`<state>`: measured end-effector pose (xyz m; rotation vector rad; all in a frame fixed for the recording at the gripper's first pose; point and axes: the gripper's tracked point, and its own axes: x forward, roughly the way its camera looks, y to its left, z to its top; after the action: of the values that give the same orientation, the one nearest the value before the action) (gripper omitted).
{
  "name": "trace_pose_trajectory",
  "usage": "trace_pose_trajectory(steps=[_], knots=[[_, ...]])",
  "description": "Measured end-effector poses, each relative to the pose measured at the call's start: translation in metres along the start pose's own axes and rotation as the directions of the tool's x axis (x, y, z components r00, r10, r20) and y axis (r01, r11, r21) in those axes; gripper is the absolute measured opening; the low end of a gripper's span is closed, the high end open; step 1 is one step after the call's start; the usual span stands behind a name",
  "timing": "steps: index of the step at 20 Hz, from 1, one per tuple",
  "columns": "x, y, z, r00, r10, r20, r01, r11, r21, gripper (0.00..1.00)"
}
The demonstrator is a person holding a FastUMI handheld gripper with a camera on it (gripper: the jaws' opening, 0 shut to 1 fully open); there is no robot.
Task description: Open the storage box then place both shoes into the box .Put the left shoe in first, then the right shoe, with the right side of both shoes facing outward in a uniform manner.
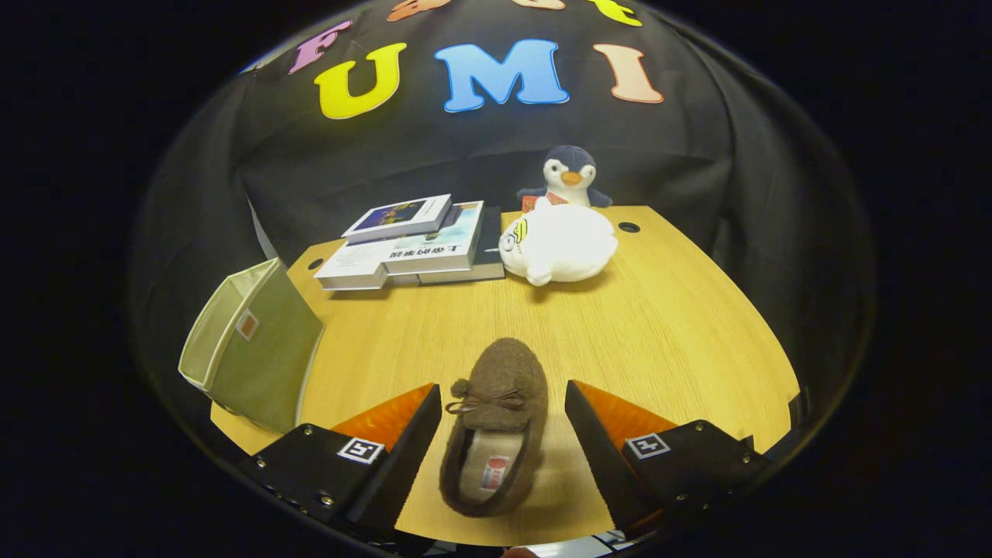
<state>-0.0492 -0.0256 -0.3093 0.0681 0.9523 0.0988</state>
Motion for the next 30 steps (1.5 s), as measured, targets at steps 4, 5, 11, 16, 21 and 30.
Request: trace_pose_trajectory(steps=[4,5,11,16,21,30], knots=[[0.010,-0.015,-0.023,0.998,-0.019,-0.053,0.018,1.000,-0.020,0.98],[0.012,-0.017,-0.029,0.998,-0.020,-0.067,0.018,0.999,-0.026,0.98],[0.026,-0.029,-0.062,0.985,-0.055,-0.166,0.044,0.997,-0.065,0.98],[0.033,-0.030,-0.078,0.973,-0.050,-0.224,0.040,0.998,-0.046,0.92],[0.041,-0.015,-0.082,0.968,0.006,-0.251,0.001,1.000,0.026,0.62],[0.041,-0.021,-0.073,0.963,-0.041,-0.266,0.080,0.987,0.139,0.03]])
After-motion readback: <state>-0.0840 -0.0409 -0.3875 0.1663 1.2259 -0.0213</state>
